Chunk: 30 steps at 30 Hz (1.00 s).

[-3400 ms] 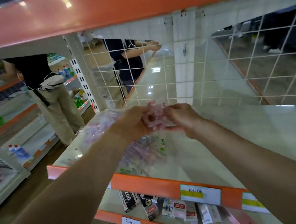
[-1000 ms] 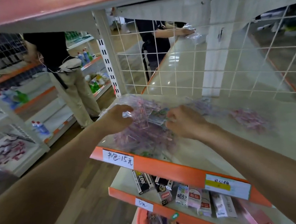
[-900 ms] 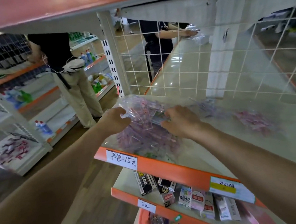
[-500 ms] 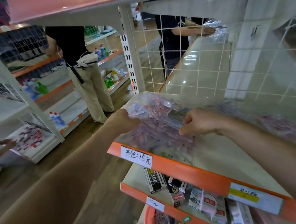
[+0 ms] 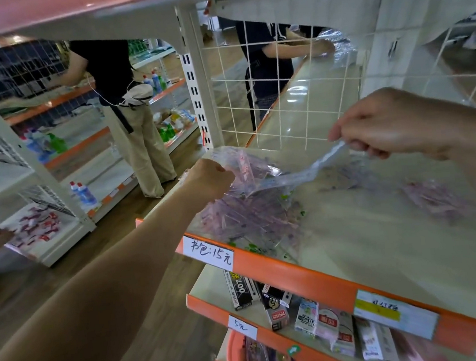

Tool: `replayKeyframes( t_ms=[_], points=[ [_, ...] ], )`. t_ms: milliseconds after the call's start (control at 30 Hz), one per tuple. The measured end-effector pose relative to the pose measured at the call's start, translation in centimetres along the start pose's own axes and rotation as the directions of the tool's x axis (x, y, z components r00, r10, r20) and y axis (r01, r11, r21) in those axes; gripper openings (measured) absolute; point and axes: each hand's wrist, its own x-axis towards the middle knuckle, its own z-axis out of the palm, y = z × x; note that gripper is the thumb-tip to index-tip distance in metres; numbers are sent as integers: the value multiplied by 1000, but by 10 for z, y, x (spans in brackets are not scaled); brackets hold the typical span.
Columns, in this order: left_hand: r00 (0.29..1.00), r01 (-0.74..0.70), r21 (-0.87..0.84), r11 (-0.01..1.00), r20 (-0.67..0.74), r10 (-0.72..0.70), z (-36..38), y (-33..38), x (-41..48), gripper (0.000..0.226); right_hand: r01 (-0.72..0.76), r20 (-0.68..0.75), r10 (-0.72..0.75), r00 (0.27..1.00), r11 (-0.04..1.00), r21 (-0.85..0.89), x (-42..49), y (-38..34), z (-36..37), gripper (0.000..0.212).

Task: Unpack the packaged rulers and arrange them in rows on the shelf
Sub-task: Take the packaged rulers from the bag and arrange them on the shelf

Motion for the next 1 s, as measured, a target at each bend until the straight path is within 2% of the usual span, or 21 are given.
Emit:
replayKeyframes(
  t_ms=[133, 200, 233, 300, 367, 467, 567, 633, 667, 733, 800, 900, 1000],
  points=[
    [973, 160, -207, 965, 198, -119, -3, 7, -13, 27, 85, -193, -69, 979, 993, 76, -9, -8, -16, 20],
    [932, 251, -306, 918, 334, -143, -5, 9, -17, 39, 149, -275, -100, 956, 976, 160, -9, -15, -8, 21],
    [901, 298, -379, 876, 415, -127, -5, 9, -17, 46, 175, -272, -117, 955, 964, 200, -8, -18, 2, 23],
    [836, 398, -533, 747, 547, -55, -4, 10, -17, 55, 188, -157, -150, 976, 945, 266, -4, -21, 31, 28],
    [816, 452, -670, 589, 577, 30, -3, 10, -17, 50, 133, 37, -153, 988, 936, 325, 3, -19, 62, 23],
    [875, 405, -826, 392, 474, 94, -7, 3, -14, 33, 53, 204, -133, 970, 933, 356, 17, -15, 93, 14],
    [905, 399, -907, 135, 413, 104, -12, -11, -9, 47, -14, 280, -93, 956, 933, 359, 31, -18, 109, 13],
    [915, 379, -914, 144, 394, 90, -13, -16, -10, 38, -31, 301, -80, 950, 938, 346, 40, -23, 121, 6],
    [923, 364, -915, 173, 379, 61, -12, -17, -9, 29, 19, 246, -85, 965, 965, 262, 46, -23, 126, 4],
    [928, 367, -906, 209, 372, -19, -12, -21, -7, 25, 116, 94, -108, 990, 989, -92, 60, -19, 134, 27],
    [920, 390, -888, 243, 387, -63, -13, -30, -3, 26, 74, 21, -71, 997, 932, -355, 70, -15, 143, 44],
    [900, 434, -847, 308, 427, -94, -14, -40, 1, 24, 38, 54, -15, 998, 890, -455, 81, -8, 158, 37],
    [893, 447, -827, 340, 433, -120, -11, -44, 3, 23, 34, 126, 25, 992, 894, -447, 83, -1, 150, 34]
  ],
)
